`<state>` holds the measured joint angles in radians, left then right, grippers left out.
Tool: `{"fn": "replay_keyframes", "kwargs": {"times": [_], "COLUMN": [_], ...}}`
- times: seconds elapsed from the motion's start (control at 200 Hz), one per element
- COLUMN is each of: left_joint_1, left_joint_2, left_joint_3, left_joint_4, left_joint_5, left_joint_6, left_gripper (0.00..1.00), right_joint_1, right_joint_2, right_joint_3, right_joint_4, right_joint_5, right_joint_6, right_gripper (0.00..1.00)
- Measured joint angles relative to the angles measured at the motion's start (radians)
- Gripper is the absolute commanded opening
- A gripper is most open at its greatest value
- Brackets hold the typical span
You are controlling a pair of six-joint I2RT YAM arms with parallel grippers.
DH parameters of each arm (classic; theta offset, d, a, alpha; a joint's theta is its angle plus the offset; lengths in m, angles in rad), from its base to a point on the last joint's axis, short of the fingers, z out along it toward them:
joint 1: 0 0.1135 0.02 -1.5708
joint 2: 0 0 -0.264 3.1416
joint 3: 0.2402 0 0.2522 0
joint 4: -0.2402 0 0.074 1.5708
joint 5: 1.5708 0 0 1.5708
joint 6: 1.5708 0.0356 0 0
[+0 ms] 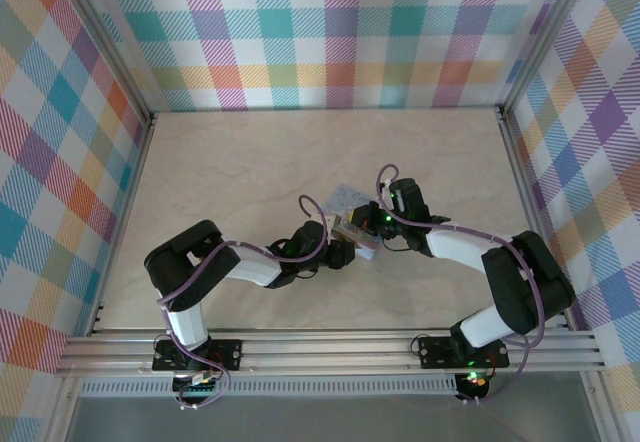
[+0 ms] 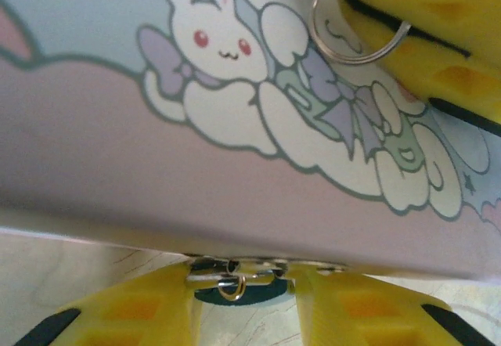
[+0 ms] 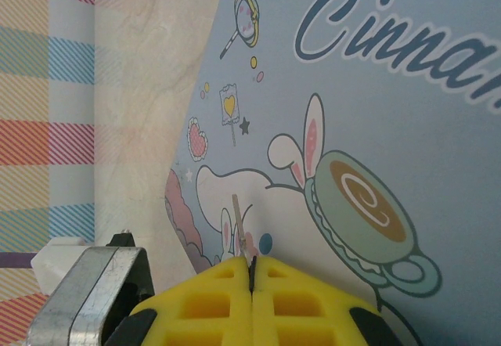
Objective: Unlock the padlock with the key
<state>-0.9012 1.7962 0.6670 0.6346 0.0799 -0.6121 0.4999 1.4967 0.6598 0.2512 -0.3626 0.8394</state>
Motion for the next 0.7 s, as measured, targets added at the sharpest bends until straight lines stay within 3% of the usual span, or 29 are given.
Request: {"fn": "replay_keyframes", "kwargs": {"times": [0.38, 0.7], "left_joint_1": [0.000, 0.000], "left_joint_2": [0.000, -0.027], "left_joint_3": [0.006, 0.081], "left_joint_4": [-0.014, -0.180], "left_joint_5": [-0.012, -0.010], "left_joint_6": [-0.037, -0.156], "left_gripper": [0.29, 0.30], "right_joint_1": [0.013, 0.024], "right_joint_2": [-0.035, -0.306], "right_joint_3": [-0.024, -0.064], "right_joint_4": [0.001, -0.192], "right_joint_5": [0.003, 0.094], "right_joint_6": [-0.014, -0.177], "right_gripper": [0.00, 0.00]}}
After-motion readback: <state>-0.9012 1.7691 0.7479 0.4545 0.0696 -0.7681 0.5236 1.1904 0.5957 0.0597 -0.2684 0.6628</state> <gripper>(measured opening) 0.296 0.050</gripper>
